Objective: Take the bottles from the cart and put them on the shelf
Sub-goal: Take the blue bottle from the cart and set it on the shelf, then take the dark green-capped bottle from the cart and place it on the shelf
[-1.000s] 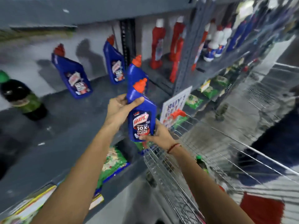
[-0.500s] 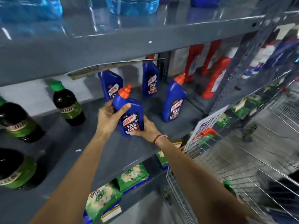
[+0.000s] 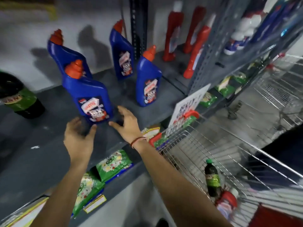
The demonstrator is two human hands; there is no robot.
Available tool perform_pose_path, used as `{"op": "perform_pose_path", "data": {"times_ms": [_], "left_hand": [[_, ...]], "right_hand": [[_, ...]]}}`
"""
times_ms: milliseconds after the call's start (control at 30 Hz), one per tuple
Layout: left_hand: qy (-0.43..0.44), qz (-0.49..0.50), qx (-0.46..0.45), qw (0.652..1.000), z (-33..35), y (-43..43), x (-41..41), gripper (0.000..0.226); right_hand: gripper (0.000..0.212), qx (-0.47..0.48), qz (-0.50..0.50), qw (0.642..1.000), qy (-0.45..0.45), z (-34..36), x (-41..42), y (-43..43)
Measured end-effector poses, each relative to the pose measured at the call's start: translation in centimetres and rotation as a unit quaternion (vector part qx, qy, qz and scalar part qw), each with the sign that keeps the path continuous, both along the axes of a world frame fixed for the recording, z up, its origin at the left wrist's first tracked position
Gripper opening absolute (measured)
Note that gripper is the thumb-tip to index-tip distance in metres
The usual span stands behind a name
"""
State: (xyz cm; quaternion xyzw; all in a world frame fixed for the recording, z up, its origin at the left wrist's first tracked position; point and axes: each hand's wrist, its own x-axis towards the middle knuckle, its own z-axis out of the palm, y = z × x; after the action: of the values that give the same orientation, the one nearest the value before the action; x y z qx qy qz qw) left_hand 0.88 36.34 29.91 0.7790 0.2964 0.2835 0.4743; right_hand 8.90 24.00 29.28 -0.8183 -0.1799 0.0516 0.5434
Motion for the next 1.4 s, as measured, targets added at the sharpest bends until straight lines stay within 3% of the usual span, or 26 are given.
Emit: {"op": "perform_pose_path", "data": {"times_ms": [133,233,333,400,467,567,633,700,767,833,900,967,1033,1133,1267,1333,1400], "left_hand": [[-0.038,-0.048,0.014,0.998,-2.0,-7.6,-1.4,0.033],[-0.039,-0.179,0.073,0.98,-2.4,-14.6,-0.9,0.027],[0.003,-0.317,0.077,0.945,-3.5,-21.7,0.5,0.03],[0.087,-0.399,0.035,0.912,-6.3,-25.9,1.5,0.032],[0.203,-0.488,-0.006,0.849,-9.4,-29.8,2.4,0.036],[0.44,-0.596,-0.02,0.671,-14.6,-35.1,2.9,0.043],[0.517,-0.601,-0.021,0.609,-18.9,-37.6,2.9,0.055],[0.54,-0.57,-0.012,0.619,-22.7,-39.5,2.7,0.052],[0.543,-0.514,-0.04,0.663,-25.6,-41.3,3.0,0.046],[0.536,-0.473,-0.088,0.694,-28.9,-42.9,4.1,0.054],[0.525,-0.445,-0.129,0.714,-33.0,-43.9,5.4,0.065],[0.512,-0.422,-0.169,0.729,-34.2,-44.7,6.4,0.046],[0.5,-0.391,-0.24,0.735,-34.4,-45.5,7.1,0.037],[0.506,-0.351,-0.33,0.715,-32.9,-45.8,7.1,0.051],[0.498,-0.329,-0.41,0.69,-29.4,-44.0,6.7,0.04],[0.48,-0.341,-0.43,0.684,-27.0,-42.9,6.8,0.029],[0.474,-0.345,-0.425,0.689,-24.4,-41.9,7.0,0.022]], "right_hand": [[0.037,0.075,-0.117,0.99,-0.036,-2.2,-2.4,-8.6],[0.023,0.086,-0.228,0.969,0.035,-5.4,-4.0,-17.3],[0.022,-0.017,-0.315,0.941,0.125,-10.5,-5.9,-26.2],[0.023,-0.092,-0.347,0.908,0.215,-14.5,-7.7,-31.1],[0.029,-0.152,-0.354,0.87,0.307,-18.3,-9.6,-35.0],[0.042,-0.211,-0.335,0.832,0.389,-23.0,-12.0,-38.9],[0.057,-0.221,-0.335,0.821,0.406,-25.2,-12.8,-40.5],[0.072,-0.268,-0.322,0.813,0.404,-27.1,-13.1,-41.7],[0.081,-0.297,-0.308,0.816,0.389,-29.0,-13.0,-42.2],[0.088,-0.314,-0.299,0.824,0.365,-30.9,-12.4,-42.4],[0.087,-0.333,-0.304,0.826,0.338,-32.9,-11.9,-42.6],[0.076,-0.323,-0.331,0.825,0.324,-34.4,-11.6,-43.1],[0.072,-0.274,-0.346,0.834,0.332,-34.8,-11.5,-43.3],[0.073,-0.142,-0.357,0.841,0.382,-33.9,-12.3,-43.2],[0.046,0.112,-0.346,0.802,0.475,-30.8,-13.7,-41.9],[0.026,0.144,-0.322,0.806,0.476,-28.4,-14.2,-41.0],[0.022,0.16,-0.304,0.813,0.47,-25.9,-14.5,-39.9]]}}
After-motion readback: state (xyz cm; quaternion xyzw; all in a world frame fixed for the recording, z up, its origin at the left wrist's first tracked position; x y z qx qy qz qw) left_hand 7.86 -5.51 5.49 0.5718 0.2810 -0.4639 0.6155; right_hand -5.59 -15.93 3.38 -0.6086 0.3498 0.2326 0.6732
